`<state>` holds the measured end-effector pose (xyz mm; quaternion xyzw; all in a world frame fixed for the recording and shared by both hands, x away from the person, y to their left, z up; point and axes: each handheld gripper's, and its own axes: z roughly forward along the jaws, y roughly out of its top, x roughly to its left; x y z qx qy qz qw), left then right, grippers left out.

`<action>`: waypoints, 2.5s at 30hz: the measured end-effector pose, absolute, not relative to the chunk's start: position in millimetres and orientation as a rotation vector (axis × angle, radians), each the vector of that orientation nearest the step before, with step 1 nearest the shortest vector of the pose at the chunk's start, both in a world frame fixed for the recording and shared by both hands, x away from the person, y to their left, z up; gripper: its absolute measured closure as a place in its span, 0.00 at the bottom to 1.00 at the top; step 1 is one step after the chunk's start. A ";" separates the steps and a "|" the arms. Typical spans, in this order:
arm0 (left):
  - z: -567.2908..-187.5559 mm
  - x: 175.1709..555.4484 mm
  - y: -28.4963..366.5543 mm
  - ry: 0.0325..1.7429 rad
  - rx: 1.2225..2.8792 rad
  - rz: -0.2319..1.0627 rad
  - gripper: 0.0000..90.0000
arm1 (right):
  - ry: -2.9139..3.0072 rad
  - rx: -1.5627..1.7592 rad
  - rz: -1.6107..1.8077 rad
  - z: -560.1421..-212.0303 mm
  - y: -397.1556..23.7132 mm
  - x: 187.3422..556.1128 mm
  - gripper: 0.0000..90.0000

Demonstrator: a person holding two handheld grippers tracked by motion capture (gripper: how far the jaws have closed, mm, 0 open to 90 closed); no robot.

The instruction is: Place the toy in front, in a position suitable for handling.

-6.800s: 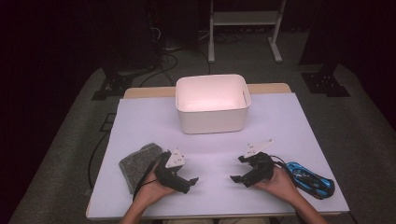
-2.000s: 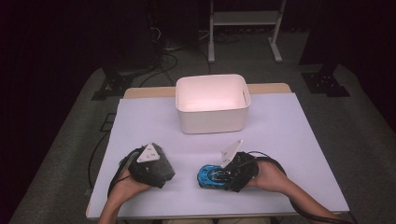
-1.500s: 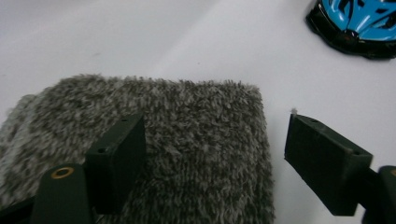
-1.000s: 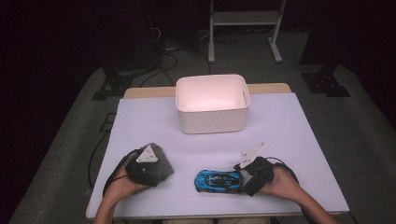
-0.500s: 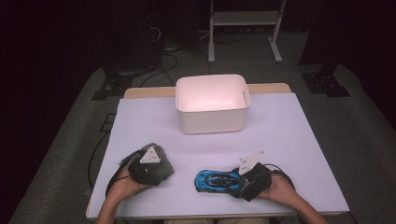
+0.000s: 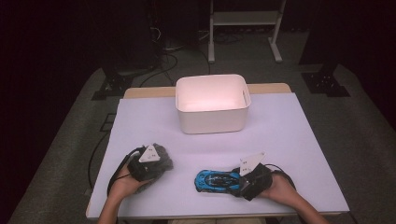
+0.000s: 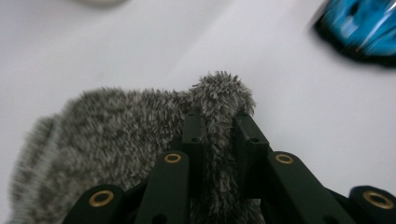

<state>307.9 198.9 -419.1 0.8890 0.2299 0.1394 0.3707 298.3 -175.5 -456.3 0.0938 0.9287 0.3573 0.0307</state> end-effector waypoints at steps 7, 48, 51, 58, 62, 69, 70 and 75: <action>-397.4 299.5 129.3 0.284 2.297 0.255 0.86 | 2.867 0.279 1.100 -456.2 -175.3 299.4 0.24; -413.4 297.4 65.4 0.048 2.452 0.114 0.87 | 2.851 0.283 1.114 -457.6 -176.1 297.6 0.25; -416.4 296.1 80.6 0.074 2.510 0.161 0.87 | 2.850 0.283 1.120 -457.8 -176.6 297.6 0.25; -425.0 297.0 118.1 0.201 2.532 0.203 0.87 | 2.859 0.264 1.101 -456.5 -175.1 298.5 0.25; -424.5 304.0 117.9 0.227 2.474 0.163 0.88 | 2.856 0.206 1.045 -452.4 -169.6 300.9 0.25; -407.9 310.1 80.3 0.134 2.385 0.095 0.88 | 2.894 0.180 1.040 -452.3 -159.1 311.8 0.24; -407.6 308.7 72.7 0.116 2.384 0.091 0.88 | 2.890 0.180 1.046 -452.7 -159.6 311.8 0.24; -409.2 310.6 62.6 0.099 2.436 0.118 0.87 | 2.881 0.219 1.085 -455.1 -163.5 311.0 0.24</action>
